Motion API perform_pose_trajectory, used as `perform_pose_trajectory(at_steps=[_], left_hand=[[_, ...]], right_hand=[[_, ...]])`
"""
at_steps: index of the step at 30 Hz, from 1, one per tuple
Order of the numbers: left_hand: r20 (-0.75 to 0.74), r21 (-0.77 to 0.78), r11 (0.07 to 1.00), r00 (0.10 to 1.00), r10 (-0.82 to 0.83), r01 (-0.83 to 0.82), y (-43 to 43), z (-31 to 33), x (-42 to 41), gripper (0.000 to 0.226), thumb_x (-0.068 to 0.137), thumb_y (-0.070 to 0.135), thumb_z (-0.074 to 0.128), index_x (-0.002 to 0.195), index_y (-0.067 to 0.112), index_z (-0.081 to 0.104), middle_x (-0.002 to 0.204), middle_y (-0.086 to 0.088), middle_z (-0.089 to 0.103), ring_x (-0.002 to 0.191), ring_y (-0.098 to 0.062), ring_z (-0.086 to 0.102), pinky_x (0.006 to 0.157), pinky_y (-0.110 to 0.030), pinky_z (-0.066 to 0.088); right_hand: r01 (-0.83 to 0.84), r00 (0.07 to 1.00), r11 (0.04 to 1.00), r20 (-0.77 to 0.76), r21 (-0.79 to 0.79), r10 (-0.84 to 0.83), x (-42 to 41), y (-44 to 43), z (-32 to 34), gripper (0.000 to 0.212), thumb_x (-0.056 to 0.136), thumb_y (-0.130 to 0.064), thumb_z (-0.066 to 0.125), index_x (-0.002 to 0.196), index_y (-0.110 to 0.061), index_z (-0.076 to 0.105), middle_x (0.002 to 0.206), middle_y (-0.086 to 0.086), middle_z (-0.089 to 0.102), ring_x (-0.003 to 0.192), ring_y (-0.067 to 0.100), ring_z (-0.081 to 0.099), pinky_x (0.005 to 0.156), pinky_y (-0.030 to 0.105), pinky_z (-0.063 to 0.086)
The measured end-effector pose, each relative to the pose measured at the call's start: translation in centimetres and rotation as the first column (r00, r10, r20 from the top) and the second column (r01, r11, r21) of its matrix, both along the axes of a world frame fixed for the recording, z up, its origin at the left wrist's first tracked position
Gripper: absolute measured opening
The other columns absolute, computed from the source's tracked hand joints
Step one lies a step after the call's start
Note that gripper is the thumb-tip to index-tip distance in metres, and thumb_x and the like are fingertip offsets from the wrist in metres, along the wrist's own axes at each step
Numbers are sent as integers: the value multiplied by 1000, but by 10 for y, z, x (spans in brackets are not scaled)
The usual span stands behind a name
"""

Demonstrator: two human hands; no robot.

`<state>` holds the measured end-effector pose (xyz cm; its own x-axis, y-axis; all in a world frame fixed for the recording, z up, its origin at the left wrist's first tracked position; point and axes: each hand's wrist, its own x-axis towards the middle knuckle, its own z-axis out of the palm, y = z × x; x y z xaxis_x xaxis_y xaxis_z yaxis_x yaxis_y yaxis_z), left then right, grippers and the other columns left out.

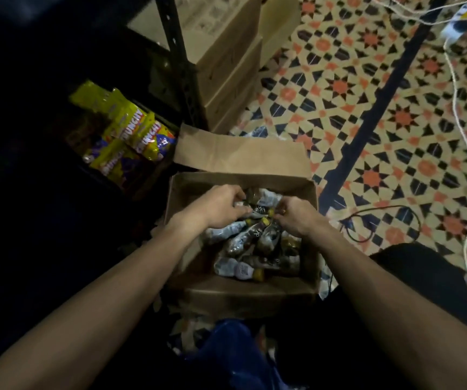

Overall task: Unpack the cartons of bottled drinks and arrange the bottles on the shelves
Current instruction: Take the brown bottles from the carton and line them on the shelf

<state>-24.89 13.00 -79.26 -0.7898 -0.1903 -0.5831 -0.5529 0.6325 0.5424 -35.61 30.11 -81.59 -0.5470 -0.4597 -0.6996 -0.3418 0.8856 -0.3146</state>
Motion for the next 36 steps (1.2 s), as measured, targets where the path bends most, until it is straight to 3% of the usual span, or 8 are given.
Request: perform_pose_trajectory(at_steps=[3,6,13,17,20,24,30,36], left_hand=[[50,-3,996,995,-87,88,6,-39,-11,48,92,44,65,126,12,59,123,-8,65,111,-24,61,94,-37,50],[114,-14,987,981,-156,158,12,-70,-17,49,94,43,62,129,10,56,124,-10,63,109,-26,60,91,-36,50],[218,3,980,956,-195,199,21,-109,3,57,93,46,62,138,13,52,136,-9,57,120,-27,56,97,-36,48],[270,-25,970,936,-225,241,25,-121,17,44,93,42,62,125,12,57,120,-9,62,105,-28,59,84,-35,49],[273,-5,951,915,-297,310,42,-125,25,32,90,32,66,118,18,60,114,-7,64,98,-26,60,74,-31,45],[272,107,905,863,-426,413,75,-136,38,31,87,17,65,117,19,61,116,-7,62,104,-27,60,79,-34,50],[188,90,812,791,-583,577,94,-150,45,42,86,14,62,127,22,59,124,-12,63,112,-33,60,90,-42,53],[173,142,854,837,-520,501,75,-139,44,23,90,16,64,113,13,65,104,-8,67,93,-28,64,76,-34,52]], right_hand=[[33,998,992,42,119,-38,-2,3,-50,34,97,-35,63,117,-8,61,121,15,65,109,33,62,80,33,46],[179,982,963,18,200,-186,-1,5,-92,47,97,-36,60,133,-10,47,138,20,52,123,39,53,100,45,47],[241,942,955,-277,174,-187,15,5,-136,60,100,-20,51,152,-10,23,147,25,32,135,44,33,108,53,36],[299,954,919,-95,257,-284,12,1,-136,113,86,-47,75,160,-10,-3,152,28,30,139,43,32,113,50,31],[331,938,897,2,292,-347,11,-1,-138,125,80,-49,79,159,-20,-14,153,26,34,141,43,31,115,51,29],[384,908,907,107,172,-404,16,-6,-134,113,81,-31,80,159,-34,-2,152,25,32,138,44,38,113,49,37],[290,945,955,142,62,-296,9,-8,-121,68,87,-22,70,144,-28,34,128,14,58,119,35,57,99,42,49],[259,961,960,135,-109,-243,8,-3,-105,44,94,-19,69,135,-25,52,121,7,61,115,29,58,96,33,45]])
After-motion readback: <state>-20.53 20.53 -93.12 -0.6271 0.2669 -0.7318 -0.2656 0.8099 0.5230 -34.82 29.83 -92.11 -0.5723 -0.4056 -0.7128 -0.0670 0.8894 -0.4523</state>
